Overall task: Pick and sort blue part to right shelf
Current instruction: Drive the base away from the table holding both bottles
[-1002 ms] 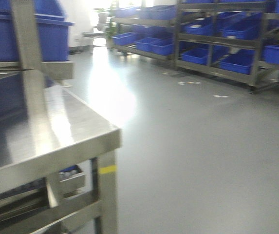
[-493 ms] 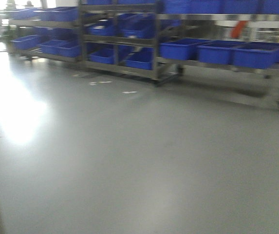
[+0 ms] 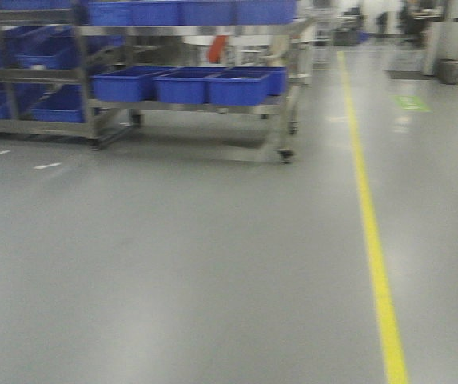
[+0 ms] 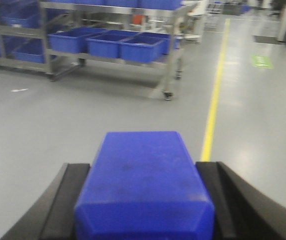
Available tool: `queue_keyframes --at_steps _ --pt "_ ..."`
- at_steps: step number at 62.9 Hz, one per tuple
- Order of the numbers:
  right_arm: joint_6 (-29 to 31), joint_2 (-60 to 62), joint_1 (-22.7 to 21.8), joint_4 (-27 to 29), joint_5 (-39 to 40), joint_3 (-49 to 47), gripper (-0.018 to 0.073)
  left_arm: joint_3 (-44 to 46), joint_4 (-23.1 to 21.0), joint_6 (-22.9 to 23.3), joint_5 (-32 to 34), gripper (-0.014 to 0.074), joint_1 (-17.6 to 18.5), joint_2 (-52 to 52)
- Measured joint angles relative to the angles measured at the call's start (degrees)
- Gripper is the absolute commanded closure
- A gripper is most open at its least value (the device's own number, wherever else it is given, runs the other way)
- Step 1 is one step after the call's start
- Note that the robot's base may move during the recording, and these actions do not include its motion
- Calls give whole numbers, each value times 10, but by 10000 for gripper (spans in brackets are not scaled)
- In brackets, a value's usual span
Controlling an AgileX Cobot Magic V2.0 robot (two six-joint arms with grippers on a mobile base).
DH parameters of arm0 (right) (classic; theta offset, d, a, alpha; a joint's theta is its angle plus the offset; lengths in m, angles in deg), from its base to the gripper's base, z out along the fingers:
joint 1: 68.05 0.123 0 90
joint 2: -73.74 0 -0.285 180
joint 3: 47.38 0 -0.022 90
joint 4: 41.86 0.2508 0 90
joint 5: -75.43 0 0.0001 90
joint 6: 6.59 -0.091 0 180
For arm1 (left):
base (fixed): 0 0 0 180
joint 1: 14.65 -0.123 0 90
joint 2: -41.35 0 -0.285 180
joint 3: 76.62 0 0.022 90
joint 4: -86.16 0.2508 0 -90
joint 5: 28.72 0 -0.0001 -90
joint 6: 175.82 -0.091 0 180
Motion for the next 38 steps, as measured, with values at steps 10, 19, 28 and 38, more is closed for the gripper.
queue_keyframes --at_steps 10,19,28,38 --pt "0 0 0 0 0 0 137 0 0 0 0 335 0 0" --pt "0 0 0 0 0 0 137 0 0 0 0 335 0 0" --pt "0 0 0 0 0 0 137 0 0 0 0 335 0 0" --pt "0 0 0 0 0 0 137 0 0 0 0 335 0 0"
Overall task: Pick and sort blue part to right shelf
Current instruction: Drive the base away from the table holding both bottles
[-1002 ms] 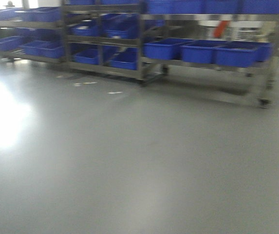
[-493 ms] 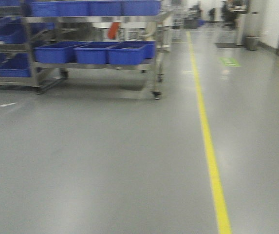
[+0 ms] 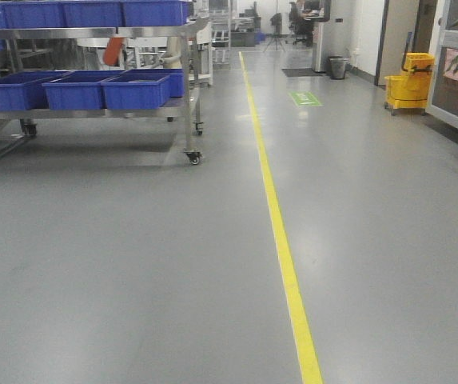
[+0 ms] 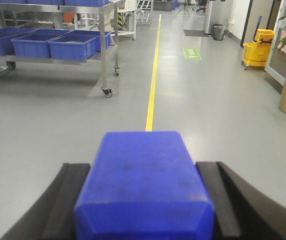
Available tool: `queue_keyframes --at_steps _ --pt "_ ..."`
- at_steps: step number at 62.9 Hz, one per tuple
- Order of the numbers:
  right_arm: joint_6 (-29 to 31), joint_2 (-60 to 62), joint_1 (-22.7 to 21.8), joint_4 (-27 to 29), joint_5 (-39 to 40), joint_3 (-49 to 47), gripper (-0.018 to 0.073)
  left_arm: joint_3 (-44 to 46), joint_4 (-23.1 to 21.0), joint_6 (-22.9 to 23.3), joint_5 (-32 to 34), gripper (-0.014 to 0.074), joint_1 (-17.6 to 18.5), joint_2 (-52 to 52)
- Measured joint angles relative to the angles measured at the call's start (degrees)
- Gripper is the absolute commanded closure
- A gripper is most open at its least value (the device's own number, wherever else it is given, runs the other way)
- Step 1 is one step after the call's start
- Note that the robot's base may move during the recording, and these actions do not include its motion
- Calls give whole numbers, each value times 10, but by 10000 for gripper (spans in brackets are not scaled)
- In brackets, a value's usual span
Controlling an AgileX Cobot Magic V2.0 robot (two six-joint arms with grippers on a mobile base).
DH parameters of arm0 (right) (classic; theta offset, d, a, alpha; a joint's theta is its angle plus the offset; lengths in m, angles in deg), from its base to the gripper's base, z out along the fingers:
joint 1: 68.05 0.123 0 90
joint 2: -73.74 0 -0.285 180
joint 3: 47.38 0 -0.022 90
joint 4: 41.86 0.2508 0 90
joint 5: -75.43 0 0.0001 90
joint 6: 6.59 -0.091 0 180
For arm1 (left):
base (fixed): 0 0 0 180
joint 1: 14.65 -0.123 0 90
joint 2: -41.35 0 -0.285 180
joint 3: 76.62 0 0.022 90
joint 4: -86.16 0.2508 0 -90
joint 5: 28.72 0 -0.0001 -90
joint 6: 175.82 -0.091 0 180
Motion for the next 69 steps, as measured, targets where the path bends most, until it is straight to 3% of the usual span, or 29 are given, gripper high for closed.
queue_keyframes --at_steps 69 --pt "0 0 0 0 0 0 137 0 0 0 0 335 0 0"
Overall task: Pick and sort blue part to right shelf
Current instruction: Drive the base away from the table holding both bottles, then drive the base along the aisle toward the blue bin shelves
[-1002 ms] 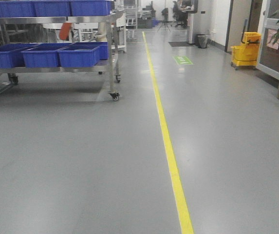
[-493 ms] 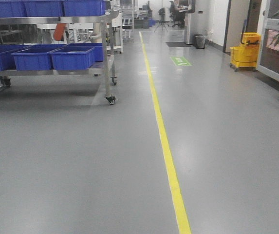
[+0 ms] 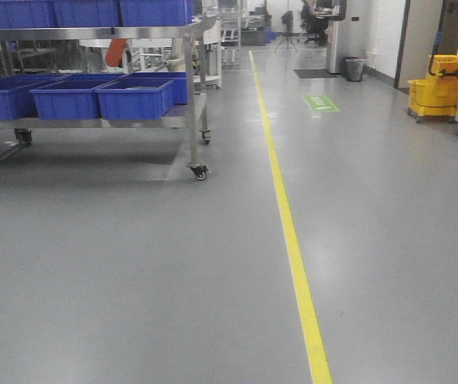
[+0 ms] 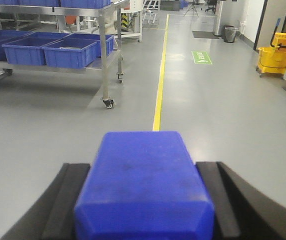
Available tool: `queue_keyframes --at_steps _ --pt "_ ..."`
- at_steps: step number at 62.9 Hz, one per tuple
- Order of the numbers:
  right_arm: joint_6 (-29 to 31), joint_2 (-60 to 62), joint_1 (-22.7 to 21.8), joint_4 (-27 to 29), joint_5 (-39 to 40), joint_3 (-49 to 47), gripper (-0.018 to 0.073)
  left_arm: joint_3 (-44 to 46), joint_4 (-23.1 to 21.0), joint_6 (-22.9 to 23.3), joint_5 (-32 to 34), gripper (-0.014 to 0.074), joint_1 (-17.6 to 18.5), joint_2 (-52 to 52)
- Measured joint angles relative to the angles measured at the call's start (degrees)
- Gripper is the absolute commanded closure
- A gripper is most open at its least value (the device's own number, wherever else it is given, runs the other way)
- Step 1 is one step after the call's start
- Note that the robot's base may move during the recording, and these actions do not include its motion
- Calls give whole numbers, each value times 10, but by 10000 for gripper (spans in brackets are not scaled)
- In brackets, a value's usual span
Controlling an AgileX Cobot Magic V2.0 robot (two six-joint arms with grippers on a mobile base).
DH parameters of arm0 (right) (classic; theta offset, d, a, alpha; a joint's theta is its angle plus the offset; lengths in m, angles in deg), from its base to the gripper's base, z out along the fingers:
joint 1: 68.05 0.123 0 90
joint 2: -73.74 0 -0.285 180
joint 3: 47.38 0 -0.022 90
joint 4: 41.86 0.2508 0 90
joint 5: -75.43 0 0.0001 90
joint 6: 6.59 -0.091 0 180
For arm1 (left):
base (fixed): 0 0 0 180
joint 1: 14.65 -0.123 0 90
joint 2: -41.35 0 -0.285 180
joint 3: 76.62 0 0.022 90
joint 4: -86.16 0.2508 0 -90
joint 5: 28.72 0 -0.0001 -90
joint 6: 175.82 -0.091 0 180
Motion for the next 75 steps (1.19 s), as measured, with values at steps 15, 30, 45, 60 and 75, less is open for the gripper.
queue_keyframes --at_steps 15,30,45,60,75 --pt "0 0 0 0 0 0 137 0 0 0 0 335 0 0" --pt "0 0 0 0 0 0 137 0 0 1 0 335 0 0" --pt "0 0 0 0 0 0 137 0 0 1 0 335 0 0" --pt "0 0 0 0 0 0 137 0 0 1 0 335 0 0" --pt "0 0 0 0 0 0 137 0 0 1 0 335 0 0"
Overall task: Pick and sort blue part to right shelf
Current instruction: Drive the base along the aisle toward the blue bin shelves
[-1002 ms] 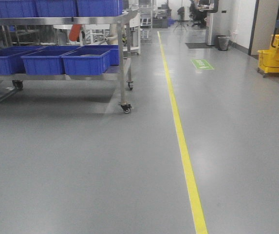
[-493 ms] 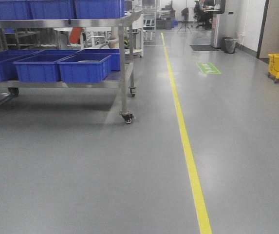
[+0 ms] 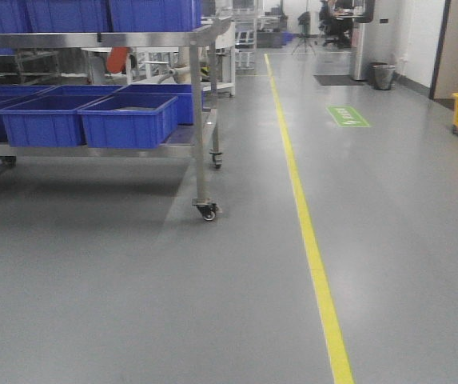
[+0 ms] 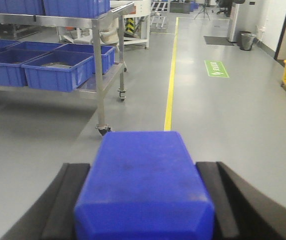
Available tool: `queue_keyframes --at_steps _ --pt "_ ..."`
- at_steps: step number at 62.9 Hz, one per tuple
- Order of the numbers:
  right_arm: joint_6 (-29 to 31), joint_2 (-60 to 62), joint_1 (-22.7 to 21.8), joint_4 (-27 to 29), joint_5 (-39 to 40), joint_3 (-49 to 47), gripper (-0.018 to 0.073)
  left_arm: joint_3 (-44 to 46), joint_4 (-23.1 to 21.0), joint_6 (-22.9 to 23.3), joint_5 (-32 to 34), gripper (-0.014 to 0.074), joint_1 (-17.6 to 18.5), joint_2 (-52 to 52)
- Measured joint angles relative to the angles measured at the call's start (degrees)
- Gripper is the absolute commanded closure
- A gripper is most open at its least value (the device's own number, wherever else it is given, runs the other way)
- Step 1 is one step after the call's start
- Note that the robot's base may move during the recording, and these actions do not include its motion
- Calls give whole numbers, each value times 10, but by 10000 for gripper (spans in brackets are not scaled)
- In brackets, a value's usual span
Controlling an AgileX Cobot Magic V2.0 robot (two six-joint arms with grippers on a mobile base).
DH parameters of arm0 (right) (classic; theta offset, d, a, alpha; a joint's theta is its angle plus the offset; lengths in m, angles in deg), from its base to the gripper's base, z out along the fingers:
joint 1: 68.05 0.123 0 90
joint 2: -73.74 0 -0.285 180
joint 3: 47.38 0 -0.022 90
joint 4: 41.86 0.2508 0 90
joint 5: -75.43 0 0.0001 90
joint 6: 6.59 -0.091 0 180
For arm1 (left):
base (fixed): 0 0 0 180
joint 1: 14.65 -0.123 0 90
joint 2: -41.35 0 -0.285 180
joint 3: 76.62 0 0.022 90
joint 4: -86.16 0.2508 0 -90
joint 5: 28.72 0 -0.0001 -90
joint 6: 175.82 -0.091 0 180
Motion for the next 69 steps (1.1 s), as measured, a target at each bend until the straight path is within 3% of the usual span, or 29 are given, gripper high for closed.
queue_keyframes --at_steps 69 --pt "0 0 0 -3 0 0 137 0 -1 1 0 335 0 0"
